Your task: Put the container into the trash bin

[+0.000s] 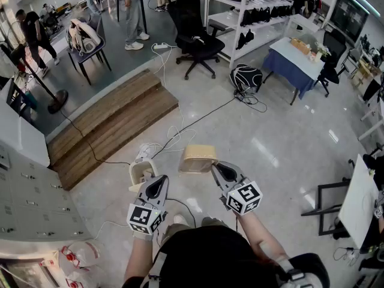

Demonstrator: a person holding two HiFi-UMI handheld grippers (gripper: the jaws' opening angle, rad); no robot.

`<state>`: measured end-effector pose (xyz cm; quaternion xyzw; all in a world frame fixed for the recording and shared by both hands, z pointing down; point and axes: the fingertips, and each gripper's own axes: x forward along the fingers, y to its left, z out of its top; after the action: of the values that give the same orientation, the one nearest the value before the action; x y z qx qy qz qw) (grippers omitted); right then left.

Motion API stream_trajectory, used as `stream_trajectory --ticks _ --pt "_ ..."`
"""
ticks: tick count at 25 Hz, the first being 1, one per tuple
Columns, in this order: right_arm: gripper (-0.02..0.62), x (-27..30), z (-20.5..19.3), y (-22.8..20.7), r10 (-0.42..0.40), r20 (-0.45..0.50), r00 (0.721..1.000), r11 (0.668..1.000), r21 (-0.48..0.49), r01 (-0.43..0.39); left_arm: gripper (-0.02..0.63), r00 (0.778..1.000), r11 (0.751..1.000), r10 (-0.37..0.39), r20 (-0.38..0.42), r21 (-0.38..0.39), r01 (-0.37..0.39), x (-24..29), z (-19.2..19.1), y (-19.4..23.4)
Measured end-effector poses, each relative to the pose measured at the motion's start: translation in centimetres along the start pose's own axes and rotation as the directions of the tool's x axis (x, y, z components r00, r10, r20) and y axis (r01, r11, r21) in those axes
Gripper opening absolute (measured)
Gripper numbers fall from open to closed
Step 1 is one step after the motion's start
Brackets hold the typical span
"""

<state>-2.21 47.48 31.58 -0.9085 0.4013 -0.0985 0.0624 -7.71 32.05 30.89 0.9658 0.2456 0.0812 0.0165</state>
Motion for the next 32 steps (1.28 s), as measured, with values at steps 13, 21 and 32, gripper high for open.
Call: stream_trajectory --ticks 13,21,32 --pt "0.044 5.2 -0.4 5.3 0.057 -0.042 0.997 0.998 -0.024 -0.058 0.008 0.999 0.998 0.049 0.002 -0.029 -0.049 -3.9 -0.9 5.5" --pt "0.044 9.3 -0.3 7.4 0.065 -0.037 0.997 0.997 -0.028 -0.066 0.008 0.996 0.996 0.083 0.016 -0.045 -0.083 -6.0 -1.6 10.6" --pt "0.044 14.9 -0.3 9.7 0.093 -0.053 0.994 0.995 -0.026 -0.094 0.008 0.993 0.99 0.118 -0.006 -0.077 -0.118 -7.2 -2.9 15.9"
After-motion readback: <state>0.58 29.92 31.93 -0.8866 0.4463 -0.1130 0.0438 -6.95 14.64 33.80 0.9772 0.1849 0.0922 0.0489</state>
